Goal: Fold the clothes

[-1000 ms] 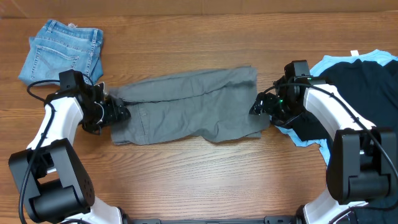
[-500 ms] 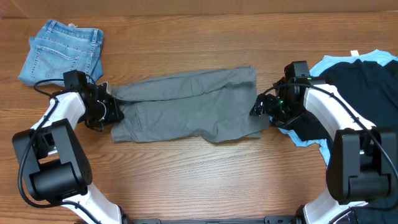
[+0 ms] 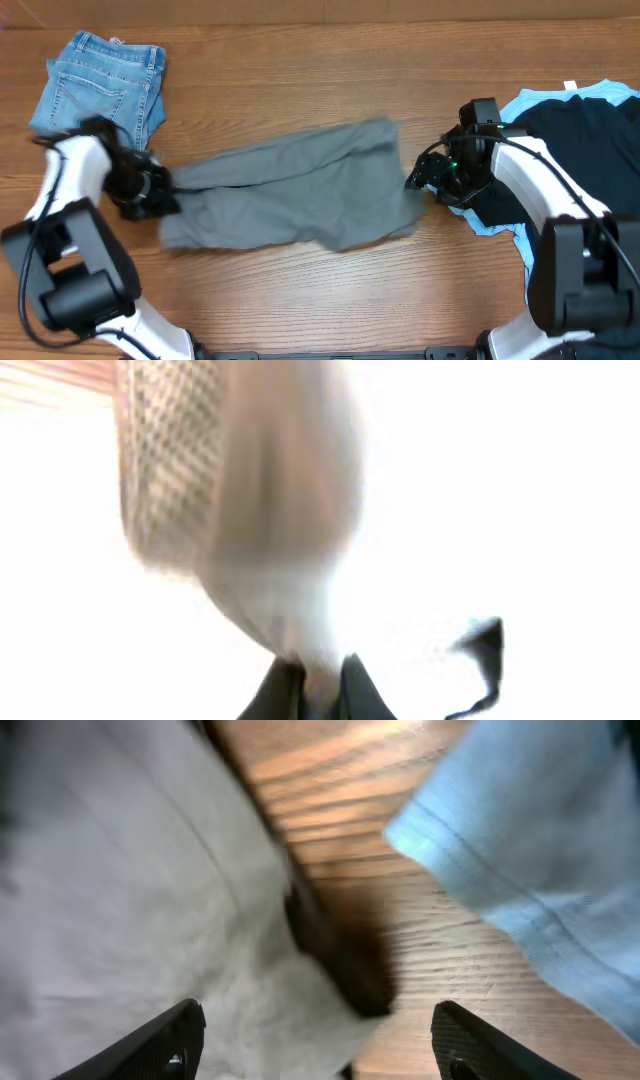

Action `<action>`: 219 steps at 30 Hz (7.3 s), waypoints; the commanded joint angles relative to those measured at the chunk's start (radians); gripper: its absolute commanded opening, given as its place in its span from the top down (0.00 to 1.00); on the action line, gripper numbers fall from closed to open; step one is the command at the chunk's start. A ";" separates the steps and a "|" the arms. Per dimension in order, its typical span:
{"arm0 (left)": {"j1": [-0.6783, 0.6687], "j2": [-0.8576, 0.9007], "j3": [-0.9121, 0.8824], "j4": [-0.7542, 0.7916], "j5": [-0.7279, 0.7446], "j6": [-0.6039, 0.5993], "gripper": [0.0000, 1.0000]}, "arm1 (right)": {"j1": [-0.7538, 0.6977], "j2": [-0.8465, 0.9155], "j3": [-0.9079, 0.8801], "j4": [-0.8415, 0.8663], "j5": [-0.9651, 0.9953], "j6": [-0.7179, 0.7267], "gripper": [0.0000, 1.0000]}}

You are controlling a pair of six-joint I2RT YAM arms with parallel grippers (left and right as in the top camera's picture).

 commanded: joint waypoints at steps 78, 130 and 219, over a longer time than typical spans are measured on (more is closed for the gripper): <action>-0.516 -0.084 0.010 0.059 0.016 -0.101 0.39 | 0.443 0.208 0.102 0.089 0.300 0.385 0.72; -0.269 -0.102 0.264 0.479 0.345 0.152 0.96 | 0.343 -0.202 0.330 -0.110 0.231 0.288 0.81; -0.617 -0.882 0.424 -0.374 -0.214 -0.076 0.00 | 0.327 -0.839 0.431 -0.256 0.432 0.036 0.00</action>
